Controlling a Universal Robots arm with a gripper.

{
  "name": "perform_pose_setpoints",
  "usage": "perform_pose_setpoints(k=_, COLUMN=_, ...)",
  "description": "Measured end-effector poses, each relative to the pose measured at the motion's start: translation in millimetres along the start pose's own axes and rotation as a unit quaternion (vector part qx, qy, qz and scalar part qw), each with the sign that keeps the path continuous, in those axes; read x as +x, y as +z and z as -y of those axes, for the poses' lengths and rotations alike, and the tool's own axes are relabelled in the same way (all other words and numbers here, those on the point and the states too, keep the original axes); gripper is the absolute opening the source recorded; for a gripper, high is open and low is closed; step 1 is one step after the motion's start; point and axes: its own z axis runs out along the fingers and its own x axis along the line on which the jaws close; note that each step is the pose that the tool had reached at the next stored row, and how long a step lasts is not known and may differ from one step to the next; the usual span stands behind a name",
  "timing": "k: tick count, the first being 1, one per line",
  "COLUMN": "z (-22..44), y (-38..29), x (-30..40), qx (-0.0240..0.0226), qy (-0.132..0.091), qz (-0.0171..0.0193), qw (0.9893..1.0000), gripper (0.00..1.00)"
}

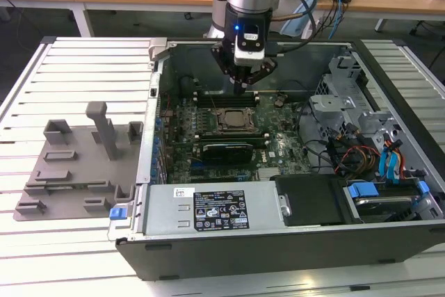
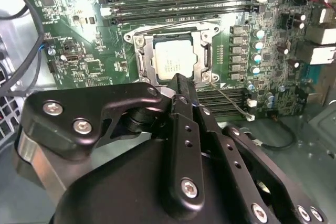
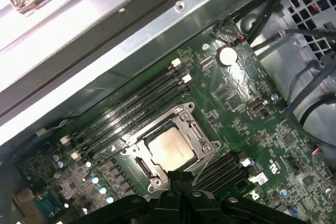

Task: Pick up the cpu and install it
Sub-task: 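Install the first cpu locking lever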

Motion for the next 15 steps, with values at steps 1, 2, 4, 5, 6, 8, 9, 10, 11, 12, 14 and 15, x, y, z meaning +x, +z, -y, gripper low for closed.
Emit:
perform_pose_setpoints(k=1, z=0.0, y=0.0, x=0.0, qx=-0.0004, qy=-0.012, qz=0.0005, qw=0.9999, gripper=0.11)
perform_pose_setpoints(k=2, z=0.0, y=0.0, x=0.0, qx=-0.0005, qy=-0.018, qz=0.0008, qw=0.9998, gripper=0.11)
perform_pose_setpoints(k=4, z=0.0, y=0.0, x=0.0, qx=-0.0007, qy=-0.027, qz=0.0011, qw=0.9996, gripper=0.11)
perform_pose_setpoints(k=5, z=0.0, y=0.0, x=0.0, qx=-0.0008, qy=-0.031, qz=0.0013, qw=0.9995, gripper=0.11)
perform_pose_setpoints(k=6, z=0.0, y=0.0, x=0.0, qx=-0.0011, qy=-0.041, qz=0.0018, qw=0.9992, gripper=0.11)
perform_pose_setpoints(k=8, z=0.0, y=0.0, x=0.0, qx=-0.0015, qy=-0.056, qz=0.0024, qw=0.9984, gripper=0.11)
perform_pose_setpoints(k=9, z=0.0, y=0.0, x=0.0, qx=-0.0018, qy=-0.069, qz=0.0030, qw=0.9976, gripper=0.11)
perform_pose_setpoints(k=10, z=0.0, y=0.0, x=0.0, qx=-0.0020, qy=-0.076, qz=0.0033, qw=0.9971, gripper=0.11)
perform_pose_setpoints(k=11, z=0.0, y=0.0, x=0.0, qx=-0.0021, qy=-0.081, qz=0.0035, qw=0.9967, gripper=0.11)
perform_pose_setpoints(k=12, z=0.0, y=0.0, x=0.0, qx=-0.0022, qy=-0.085, qz=0.0037, qw=0.9964, gripper=0.11)
perform_pose_setpoints(k=14, z=0.0, y=0.0, x=0.0, qx=-0.0026, qy=-0.102, qz=0.0044, qw=0.9948, gripper=0.11)
perform_pose_setpoints(k=15, z=0.0, y=0.0, x=0.0, qx=-0.0028, qy=-0.109, qz=0.0047, qw=0.9941, gripper=0.11)
